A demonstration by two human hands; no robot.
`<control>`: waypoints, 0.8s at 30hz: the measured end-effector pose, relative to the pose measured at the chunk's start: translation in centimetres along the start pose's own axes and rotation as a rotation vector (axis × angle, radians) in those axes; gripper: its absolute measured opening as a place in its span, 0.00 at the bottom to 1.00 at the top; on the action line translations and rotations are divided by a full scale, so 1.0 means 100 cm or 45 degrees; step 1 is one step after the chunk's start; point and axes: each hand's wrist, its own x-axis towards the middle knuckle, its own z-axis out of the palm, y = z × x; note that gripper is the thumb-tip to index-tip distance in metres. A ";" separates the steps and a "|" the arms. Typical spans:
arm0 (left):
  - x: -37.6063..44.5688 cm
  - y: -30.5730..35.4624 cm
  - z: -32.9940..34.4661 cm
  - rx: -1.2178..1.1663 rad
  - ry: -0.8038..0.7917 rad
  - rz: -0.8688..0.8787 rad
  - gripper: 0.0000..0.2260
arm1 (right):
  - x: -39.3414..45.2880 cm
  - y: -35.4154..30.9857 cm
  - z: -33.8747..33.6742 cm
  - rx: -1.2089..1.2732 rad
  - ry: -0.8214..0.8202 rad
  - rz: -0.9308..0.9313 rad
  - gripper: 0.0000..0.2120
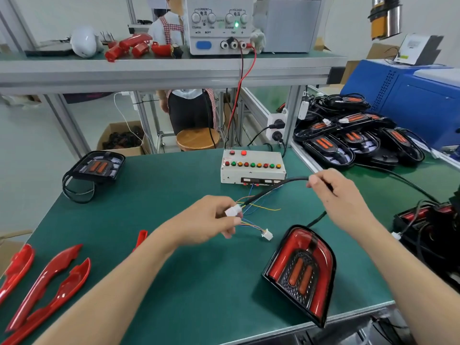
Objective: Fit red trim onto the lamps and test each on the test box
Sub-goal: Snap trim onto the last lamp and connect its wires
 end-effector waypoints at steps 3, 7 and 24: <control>0.000 -0.004 0.002 -0.143 0.065 -0.018 0.09 | -0.002 0.003 0.004 -0.314 0.041 -0.112 0.08; 0.012 0.008 0.015 -0.083 0.020 -0.008 0.16 | -0.009 -0.016 0.028 -0.702 0.094 -0.676 0.29; 0.060 -0.005 0.076 1.275 0.118 0.298 0.11 | 0.013 0.000 0.039 -0.589 -0.295 -0.392 0.12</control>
